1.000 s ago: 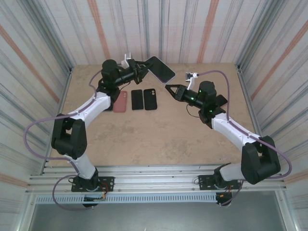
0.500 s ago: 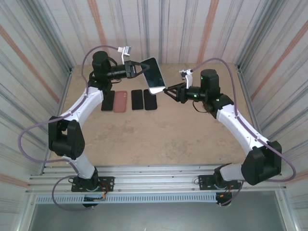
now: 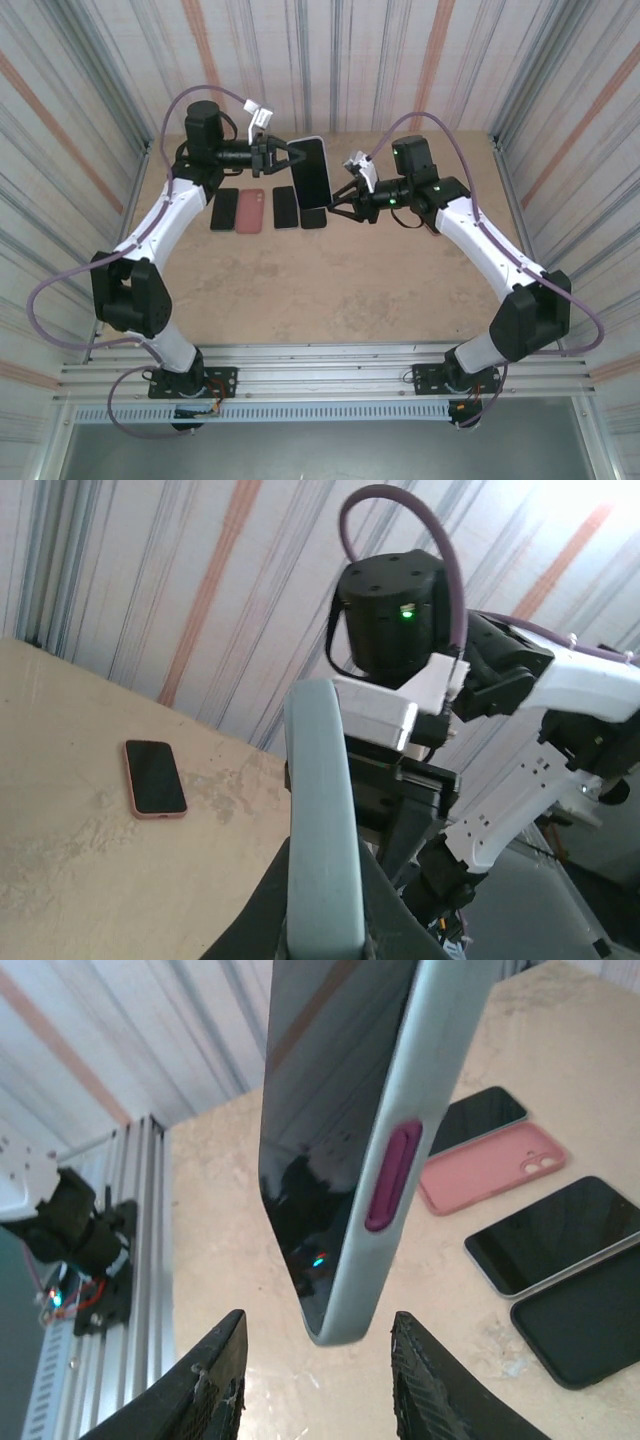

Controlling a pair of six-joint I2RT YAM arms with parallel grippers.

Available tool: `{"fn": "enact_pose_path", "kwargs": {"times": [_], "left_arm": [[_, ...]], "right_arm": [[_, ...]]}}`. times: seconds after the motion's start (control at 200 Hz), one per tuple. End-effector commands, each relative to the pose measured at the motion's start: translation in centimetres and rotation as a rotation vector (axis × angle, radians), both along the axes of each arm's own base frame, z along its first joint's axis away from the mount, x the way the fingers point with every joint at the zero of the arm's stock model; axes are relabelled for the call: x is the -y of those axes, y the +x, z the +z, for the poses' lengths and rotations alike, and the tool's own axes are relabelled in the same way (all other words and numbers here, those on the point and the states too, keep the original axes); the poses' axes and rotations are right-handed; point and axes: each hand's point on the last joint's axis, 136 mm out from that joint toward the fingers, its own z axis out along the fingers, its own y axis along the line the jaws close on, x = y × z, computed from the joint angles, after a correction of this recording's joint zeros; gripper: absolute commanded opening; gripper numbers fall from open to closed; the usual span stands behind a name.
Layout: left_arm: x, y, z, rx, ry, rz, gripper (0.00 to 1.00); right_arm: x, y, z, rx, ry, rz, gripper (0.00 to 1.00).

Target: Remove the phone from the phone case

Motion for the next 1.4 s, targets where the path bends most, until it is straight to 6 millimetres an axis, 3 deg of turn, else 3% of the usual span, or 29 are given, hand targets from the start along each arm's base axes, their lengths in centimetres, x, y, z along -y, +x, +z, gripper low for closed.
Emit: {"fn": "enact_pose_path", "kwargs": {"times": [0.0, 0.286, 0.676, 0.852, 1.057, 1.398], "left_arm": [[-0.8, -2.7, 2.8, 0.158, -0.019, -0.055, 0.04], [-0.8, -3.1, 3.1, 0.164, -0.023, -0.068, 0.04], [-0.7, -3.4, 3.0, 0.149, -0.022, -0.072, 0.03], [-0.6, -3.7, 3.0, 0.106, -0.021, -0.09, 0.0], [-0.3, -4.9, 2.7, 0.071, -0.018, -0.125, 0.0], [0.1, -5.9, 2.1, 0.041, -0.018, -0.164, 0.0]], "right_arm": [[-0.4, -0.8, 0.1, 0.034, -0.022, 0.073, 0.37], [-1.7, -1.6, -0.3, 0.029, -0.033, 0.162, 0.28], [-2.1, -1.8, -0.2, 0.061, -0.061, 0.196, 0.14], [-1.8, -0.9, -0.2, 0.13, -0.117, 0.159, 0.07], [-1.6, 0.5, 1.4, 0.216, -0.119, 0.098, 0.04], [-1.1, 1.9, 2.1, 0.457, -0.228, 0.049, 0.02]]}}
